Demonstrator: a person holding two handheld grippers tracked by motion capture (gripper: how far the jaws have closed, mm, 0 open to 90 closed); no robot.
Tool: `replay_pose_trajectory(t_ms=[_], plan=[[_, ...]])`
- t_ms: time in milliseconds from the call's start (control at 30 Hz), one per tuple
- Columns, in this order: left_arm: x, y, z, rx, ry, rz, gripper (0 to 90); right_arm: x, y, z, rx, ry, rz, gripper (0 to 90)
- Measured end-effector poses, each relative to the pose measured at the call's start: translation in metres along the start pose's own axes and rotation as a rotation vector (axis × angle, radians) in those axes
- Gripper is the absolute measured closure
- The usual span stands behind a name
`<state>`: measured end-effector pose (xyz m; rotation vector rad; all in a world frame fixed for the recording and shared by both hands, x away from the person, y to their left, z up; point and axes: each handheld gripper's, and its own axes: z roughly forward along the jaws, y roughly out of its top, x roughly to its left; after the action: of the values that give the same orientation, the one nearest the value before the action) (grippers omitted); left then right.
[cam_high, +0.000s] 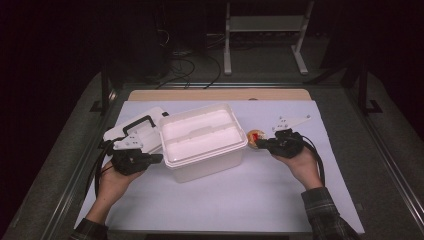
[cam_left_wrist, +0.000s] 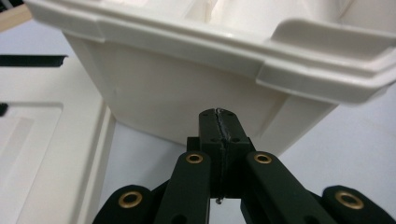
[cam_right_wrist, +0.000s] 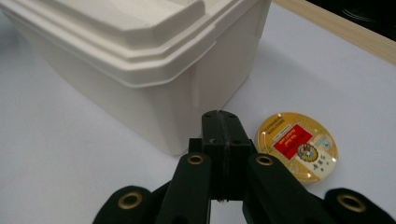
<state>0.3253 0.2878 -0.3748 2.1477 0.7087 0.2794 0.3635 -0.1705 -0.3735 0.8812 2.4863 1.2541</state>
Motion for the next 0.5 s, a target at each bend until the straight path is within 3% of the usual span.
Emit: replay_pose_trajectory(t_ms=[400,500], plan=[[-0.002,0.004,0.006,0.006,-0.018,0.003,89.8,-0.017,0.02,0.022,0.001,0.022,-0.016,89.8],[-0.002,0.004,0.006,0.007,-0.016,0.001,89.8,-0.016,0.025,0.032,-0.011,0.058,-0.027,89.8]])
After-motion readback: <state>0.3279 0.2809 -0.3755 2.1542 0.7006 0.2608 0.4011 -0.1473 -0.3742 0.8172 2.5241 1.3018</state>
